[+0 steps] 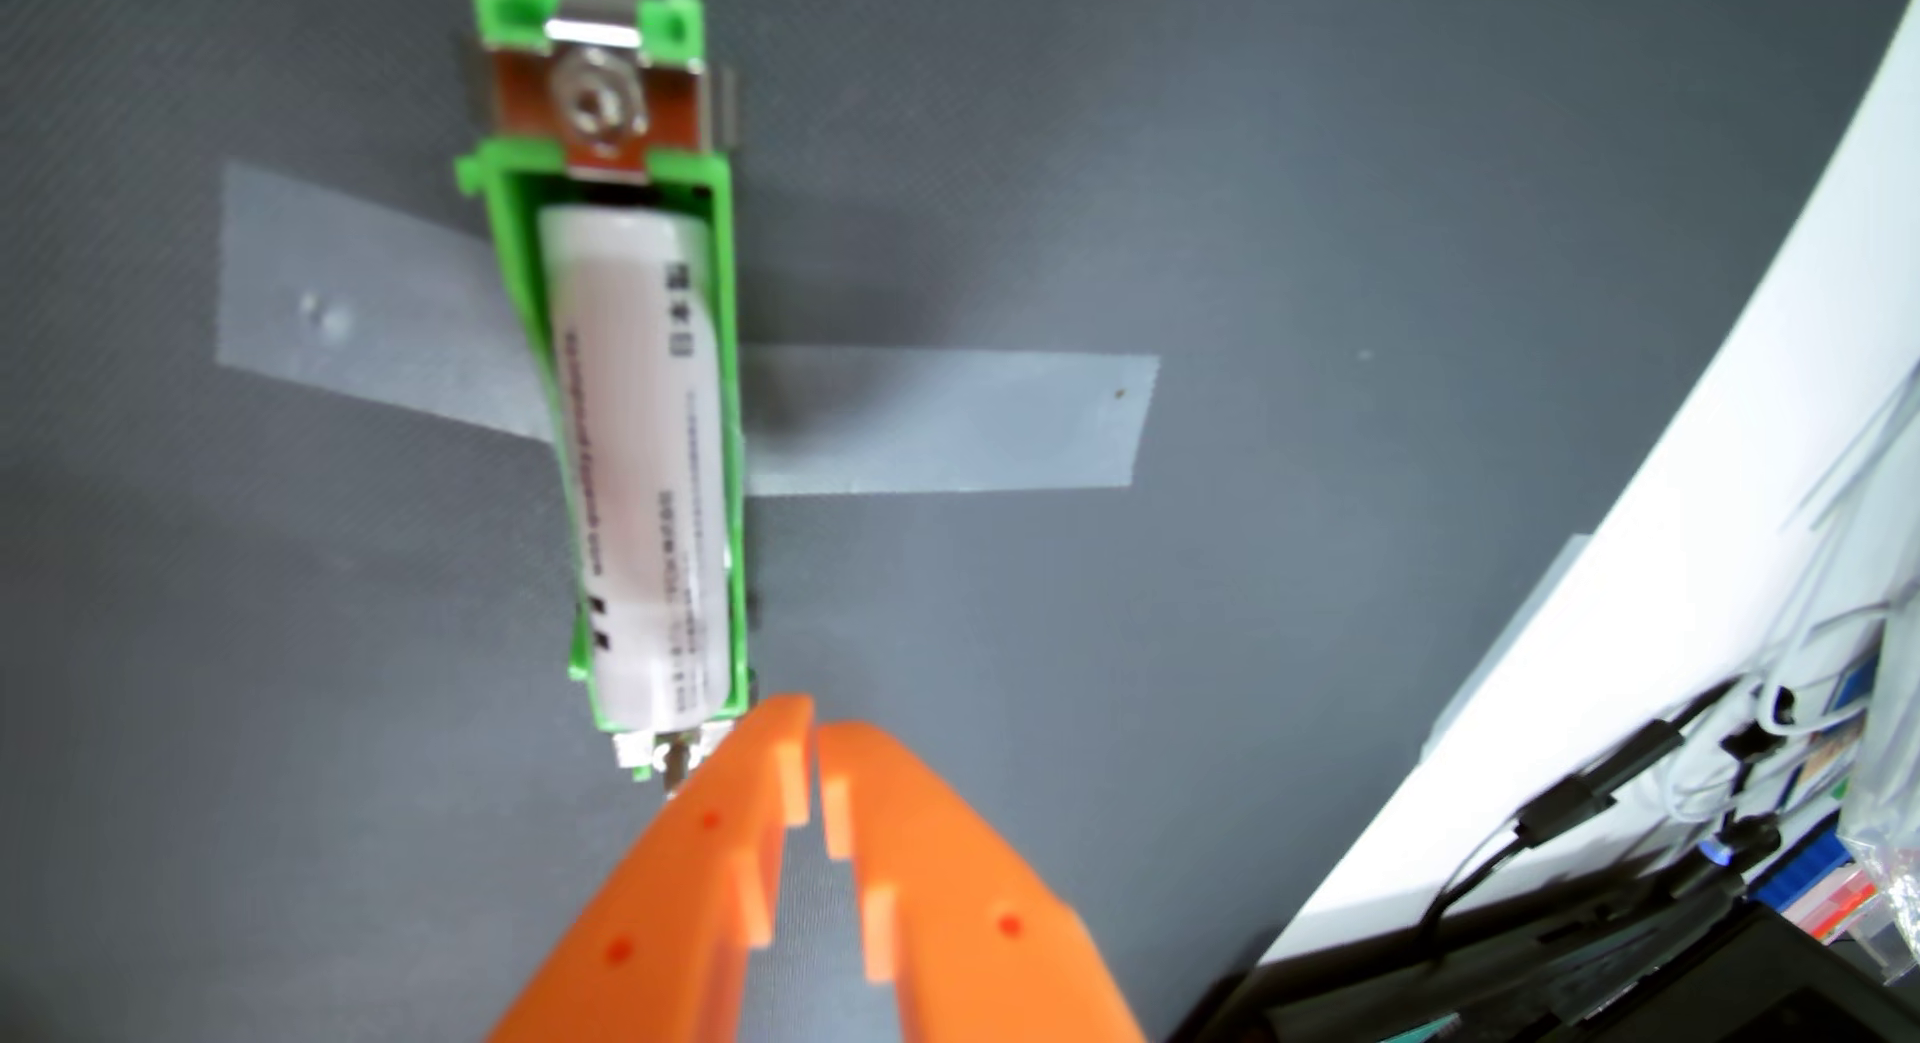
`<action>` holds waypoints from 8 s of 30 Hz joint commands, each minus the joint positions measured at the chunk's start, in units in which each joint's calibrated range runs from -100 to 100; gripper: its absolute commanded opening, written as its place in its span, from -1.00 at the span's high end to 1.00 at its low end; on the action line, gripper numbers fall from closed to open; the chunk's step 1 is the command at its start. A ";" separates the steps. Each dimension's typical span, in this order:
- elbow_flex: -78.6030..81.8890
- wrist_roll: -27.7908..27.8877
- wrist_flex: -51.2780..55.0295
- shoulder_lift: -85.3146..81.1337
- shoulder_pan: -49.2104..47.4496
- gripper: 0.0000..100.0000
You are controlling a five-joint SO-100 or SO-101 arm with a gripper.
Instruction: Insert Battery
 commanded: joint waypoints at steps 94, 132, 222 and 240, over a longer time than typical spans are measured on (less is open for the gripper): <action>-2.58 0.08 3.34 -1.83 -4.02 0.97; 2.19 0.23 -0.05 -1.41 -0.71 0.97; 35.42 6.26 -0.64 -60.77 15.22 0.97; 50.19 6.26 -0.56 -81.52 15.22 0.97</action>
